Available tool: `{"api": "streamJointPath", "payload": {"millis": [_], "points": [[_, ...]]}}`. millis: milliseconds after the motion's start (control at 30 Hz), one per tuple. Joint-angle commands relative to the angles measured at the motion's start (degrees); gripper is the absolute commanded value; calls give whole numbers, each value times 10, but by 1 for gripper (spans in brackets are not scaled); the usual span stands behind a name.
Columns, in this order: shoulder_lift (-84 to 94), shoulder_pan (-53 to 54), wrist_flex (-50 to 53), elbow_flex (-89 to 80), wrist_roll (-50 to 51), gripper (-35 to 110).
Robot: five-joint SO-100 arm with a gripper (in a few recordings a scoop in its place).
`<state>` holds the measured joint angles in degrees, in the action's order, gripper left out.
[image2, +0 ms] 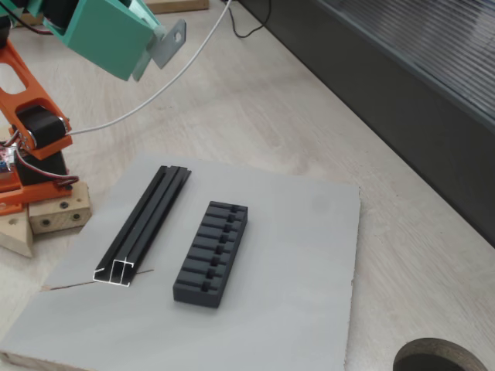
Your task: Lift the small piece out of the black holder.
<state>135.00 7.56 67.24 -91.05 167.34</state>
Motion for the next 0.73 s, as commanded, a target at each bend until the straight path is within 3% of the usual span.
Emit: {"api": "streamJointPath", "payload": {"millis": [0, 700], "points": [[46, 4, -2, 18, 2, 5], [46, 11, -1, 17, 2, 5]]}}
